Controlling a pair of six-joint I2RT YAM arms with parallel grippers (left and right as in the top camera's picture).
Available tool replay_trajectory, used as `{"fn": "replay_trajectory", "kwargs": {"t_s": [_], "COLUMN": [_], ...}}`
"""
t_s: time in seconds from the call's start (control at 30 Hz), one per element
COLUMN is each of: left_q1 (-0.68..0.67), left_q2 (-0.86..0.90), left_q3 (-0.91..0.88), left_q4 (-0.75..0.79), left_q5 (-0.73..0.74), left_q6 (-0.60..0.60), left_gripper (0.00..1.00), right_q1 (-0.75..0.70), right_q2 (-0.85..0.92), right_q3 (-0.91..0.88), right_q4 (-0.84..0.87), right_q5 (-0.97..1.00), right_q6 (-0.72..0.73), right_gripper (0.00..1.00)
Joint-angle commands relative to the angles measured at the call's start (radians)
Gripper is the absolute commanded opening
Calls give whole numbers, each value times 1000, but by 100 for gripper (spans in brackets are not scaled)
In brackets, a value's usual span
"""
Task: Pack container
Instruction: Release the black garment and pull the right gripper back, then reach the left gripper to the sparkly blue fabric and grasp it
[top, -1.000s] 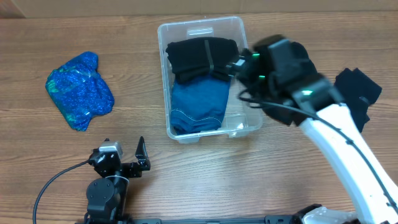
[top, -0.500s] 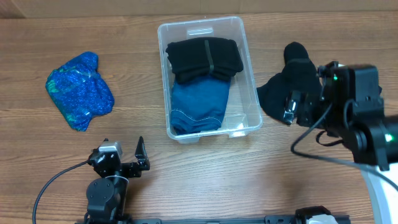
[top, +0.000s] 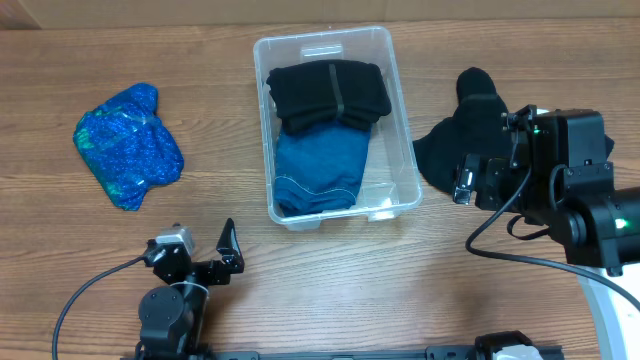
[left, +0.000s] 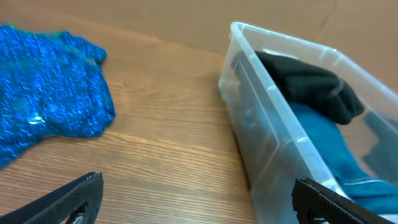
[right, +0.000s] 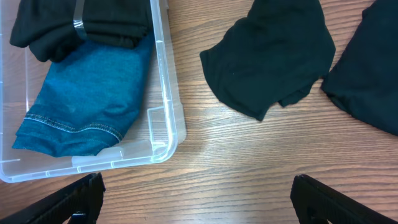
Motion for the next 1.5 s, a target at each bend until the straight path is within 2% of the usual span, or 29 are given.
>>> {"fn": "replay_trajectory", "kwargs": {"t_s": [0.0, 0.1, 0.2, 0.37, 0.43, 0.63, 0.7, 0.8, 0.93, 1.2, 1.47], "left_q1": [4, 5, 5, 60, 134, 523, 660, 764, 795, 798, 799], "left_q2": [10, 85, 251, 554, 638, 793, 851, 938, 1078, 1336, 1379], "left_q3": [57, 170, 344, 512, 544, 565, 565, 565, 565, 565, 565], "left_q4": [-148, -246, -330, -334, -304, -137, -95, -46, 36, 314, 337], "left_q5": [34, -60, -222, -254, -195, 196, 308, 401, 450, 572, 294], "left_q6": [-126, -126, -126, -62, -62, -13, 55, 199, 320, 304, 146], "left_gripper": [100, 100, 100, 100, 100, 100, 100, 100, 100, 100, 100], "right_q1": [-3, -3, -3, -3, -3, -3, -3, -3, -3, -3, -3], "right_q2": [-2, -2, -2, -2, -2, -2, -2, -2, -2, -2, -2], "right_q3": [-3, -3, -3, -3, -3, -3, -3, -3, -3, -3, -3], "right_q4": [3, 3, 3, 3, 3, 3, 3, 3, 3, 3, 3], "right_q5": [-2, -2, -2, -2, -2, -2, -2, -2, -2, -2, -2], "right_q6": [-12, -12, -12, -12, -12, -12, -12, -12, -12, -12, -12], "right_gripper": [100, 100, 100, 100, 100, 100, 100, 100, 100, 100, 100]}}
